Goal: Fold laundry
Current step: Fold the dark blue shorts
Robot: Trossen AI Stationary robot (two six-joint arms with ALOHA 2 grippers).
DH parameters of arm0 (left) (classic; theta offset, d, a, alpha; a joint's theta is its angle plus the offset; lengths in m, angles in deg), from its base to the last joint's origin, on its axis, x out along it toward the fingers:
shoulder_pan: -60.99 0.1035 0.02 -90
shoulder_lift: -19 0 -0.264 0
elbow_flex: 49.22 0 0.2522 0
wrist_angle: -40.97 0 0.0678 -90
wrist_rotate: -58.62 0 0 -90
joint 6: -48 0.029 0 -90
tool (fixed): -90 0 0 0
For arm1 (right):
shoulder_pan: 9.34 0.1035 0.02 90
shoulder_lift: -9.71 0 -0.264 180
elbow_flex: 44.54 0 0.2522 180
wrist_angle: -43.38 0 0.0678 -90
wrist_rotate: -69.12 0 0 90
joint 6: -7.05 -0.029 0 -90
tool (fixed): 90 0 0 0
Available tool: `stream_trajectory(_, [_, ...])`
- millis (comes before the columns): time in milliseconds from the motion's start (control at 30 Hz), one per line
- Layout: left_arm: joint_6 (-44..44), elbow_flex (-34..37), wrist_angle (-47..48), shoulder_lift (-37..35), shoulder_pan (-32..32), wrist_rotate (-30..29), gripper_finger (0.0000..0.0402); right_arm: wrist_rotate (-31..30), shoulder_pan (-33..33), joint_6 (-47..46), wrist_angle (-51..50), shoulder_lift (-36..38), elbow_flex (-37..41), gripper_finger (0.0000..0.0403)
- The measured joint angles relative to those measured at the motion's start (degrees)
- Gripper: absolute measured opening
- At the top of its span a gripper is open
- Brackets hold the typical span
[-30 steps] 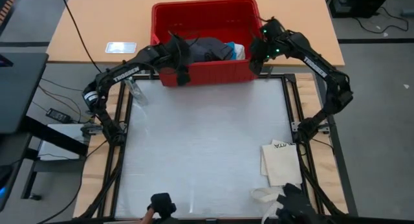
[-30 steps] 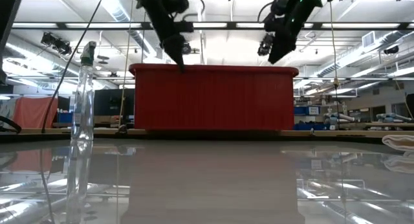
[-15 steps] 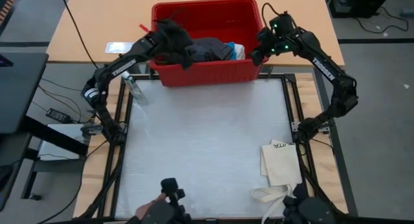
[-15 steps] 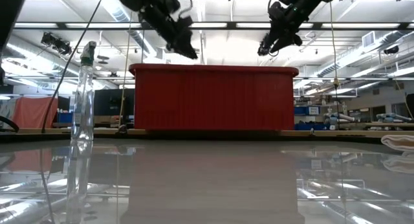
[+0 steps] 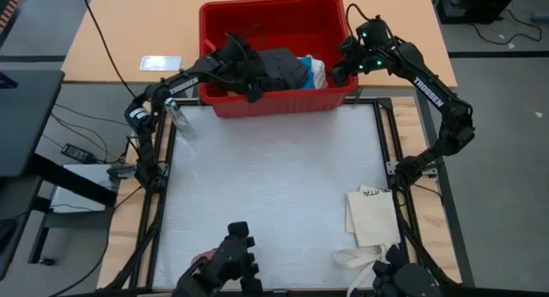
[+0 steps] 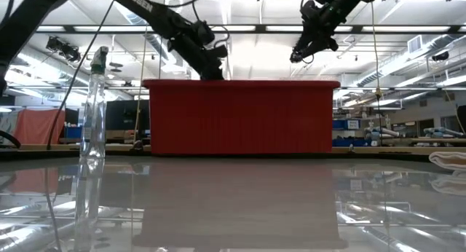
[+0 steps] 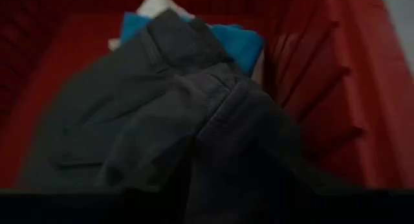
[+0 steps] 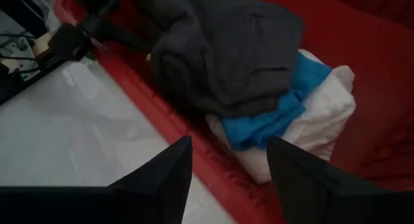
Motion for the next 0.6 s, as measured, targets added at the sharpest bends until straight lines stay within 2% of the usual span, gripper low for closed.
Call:
stream_trajectory(67, [-0.27,0.02,-0.51,0.43,0.31,0.25,0.0132,-0.01,0.00,-0.01,0.08,0.00,0.00,0.0205])
stream_trajectory(233, [-1.26,-0.05,-4.92,-0.36,1.41,-2.19,0.0021,-1.53,0.00,-0.23,1.62,0.00,0.00,0.0201])
stream_trajectory(433, [-4.73,-6.61,-7.19,0.12,3.85,-8.35,0.0005,-3.24,0.00,-3.62,5.56,0.00,0.00,0.0186])
stream_trajectory(600, [-4.46,-19.14,-3.87,-0.16,4.54,-8.84,0.0002,-3.30,0.00,-5.03,7.62,0.00,0.00,0.0166])
